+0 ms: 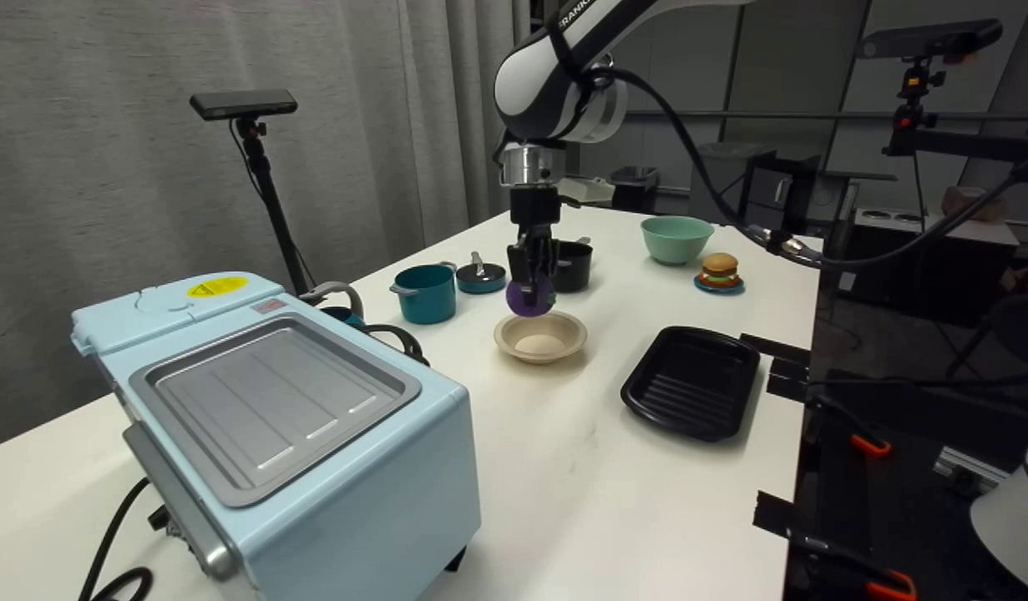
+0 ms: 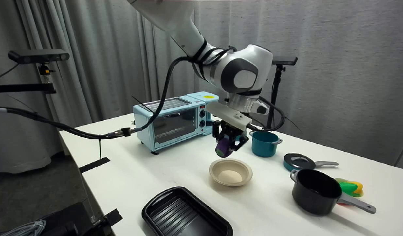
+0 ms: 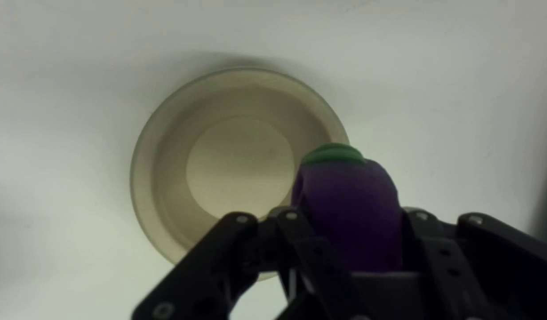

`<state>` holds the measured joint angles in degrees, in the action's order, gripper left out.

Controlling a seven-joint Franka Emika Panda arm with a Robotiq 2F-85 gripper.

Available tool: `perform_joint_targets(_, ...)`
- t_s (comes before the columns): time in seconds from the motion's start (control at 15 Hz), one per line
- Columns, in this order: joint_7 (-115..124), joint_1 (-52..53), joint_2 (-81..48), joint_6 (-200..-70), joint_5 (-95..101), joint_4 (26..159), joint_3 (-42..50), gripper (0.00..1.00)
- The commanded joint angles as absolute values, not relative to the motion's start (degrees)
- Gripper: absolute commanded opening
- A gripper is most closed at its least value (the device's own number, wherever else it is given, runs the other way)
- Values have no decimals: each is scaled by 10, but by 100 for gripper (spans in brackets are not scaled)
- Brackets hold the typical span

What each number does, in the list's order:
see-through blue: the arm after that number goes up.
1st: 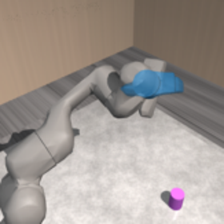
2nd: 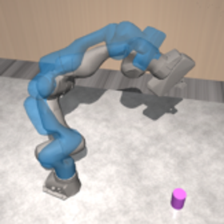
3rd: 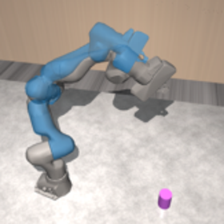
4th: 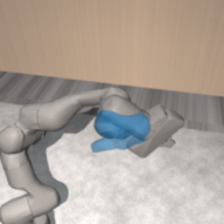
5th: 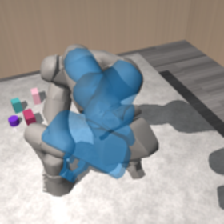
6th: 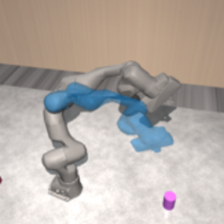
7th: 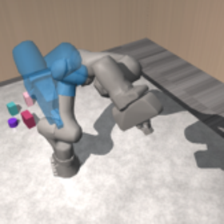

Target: Pick up the purple plush toy from the table and put it on the plate

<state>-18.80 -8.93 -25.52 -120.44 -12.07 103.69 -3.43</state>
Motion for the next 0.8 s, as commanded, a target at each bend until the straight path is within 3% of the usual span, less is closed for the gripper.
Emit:
perform_joint_targets(0.0,-175,-78,-270,-1188,-108,1021,-25,7)
perform_joint_targets(0.27,-170,-75,-277,-1191,-101,1022,-24,7)
perform_joint_targets(0.33,-165,-74,-279,-1188,-100,1020,-24,41)
perform_joint_targets(0.4,-162,-73,-280,-1189,-99,1021,-24,56)
perform_joint_targets(0.73,-151,-73,-282,-1190,-98,1020,-23,93)
